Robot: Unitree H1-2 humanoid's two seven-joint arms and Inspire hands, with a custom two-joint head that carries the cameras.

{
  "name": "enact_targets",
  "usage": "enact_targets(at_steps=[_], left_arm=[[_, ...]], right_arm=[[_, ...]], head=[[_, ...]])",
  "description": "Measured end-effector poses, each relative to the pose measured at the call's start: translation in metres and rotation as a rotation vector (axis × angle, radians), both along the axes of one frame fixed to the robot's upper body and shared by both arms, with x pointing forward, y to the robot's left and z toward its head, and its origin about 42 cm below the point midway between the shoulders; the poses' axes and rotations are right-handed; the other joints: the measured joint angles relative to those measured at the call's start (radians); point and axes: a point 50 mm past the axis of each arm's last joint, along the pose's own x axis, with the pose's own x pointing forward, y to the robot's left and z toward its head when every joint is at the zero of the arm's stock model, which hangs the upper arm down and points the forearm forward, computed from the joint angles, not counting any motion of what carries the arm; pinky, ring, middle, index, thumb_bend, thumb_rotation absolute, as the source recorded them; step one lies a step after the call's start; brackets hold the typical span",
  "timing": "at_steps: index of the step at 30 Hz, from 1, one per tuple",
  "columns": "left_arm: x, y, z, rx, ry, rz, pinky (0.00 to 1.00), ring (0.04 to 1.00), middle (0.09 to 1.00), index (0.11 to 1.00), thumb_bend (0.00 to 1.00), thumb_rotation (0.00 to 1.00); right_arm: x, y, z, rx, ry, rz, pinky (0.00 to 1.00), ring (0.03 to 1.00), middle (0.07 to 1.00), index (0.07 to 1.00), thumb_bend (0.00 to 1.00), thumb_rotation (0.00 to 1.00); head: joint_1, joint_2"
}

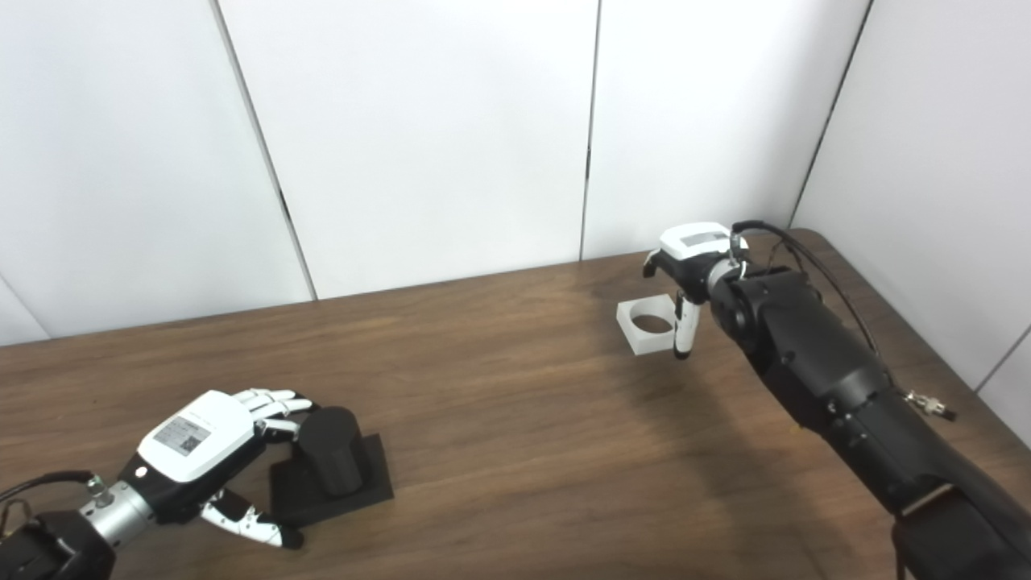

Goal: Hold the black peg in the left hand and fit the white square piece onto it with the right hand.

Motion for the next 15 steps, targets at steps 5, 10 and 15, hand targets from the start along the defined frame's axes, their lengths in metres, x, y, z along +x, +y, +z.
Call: enact_targets(at_steps=[5,10,15], left_arm=[[0.0,0.0,0.0,-0.004,-0.004,-0.002,0.83,0.848,0.845,0.488,0.52,0.07],[-0.001,0.001,0.0,-0.006,-0.006,-0.002,0.82,0.842,0.841,0.488,0.52,0.07],[-0.001,0.001,-0.001,-0.005,-0.005,-0.003,0.81,0.839,0.837,0.488,0.52,0.06]], right_arm=[[0.001,-0.001,-0.005,-0.006,0.017,-0.001,0.84,0.879,0.893,0.805,0.93,0.11],[0.002,0.002,-0.01,0.0,0.029,0.002,0.85,0.883,0.889,0.801,0.92,0.11],[0.006,0.003,-0.021,0.008,0.043,-0.002,0.85,0.89,0.889,0.789,0.89,0.13]], head=[[0.0,0.005],[0.002,0.008],[0.008,0.011]])
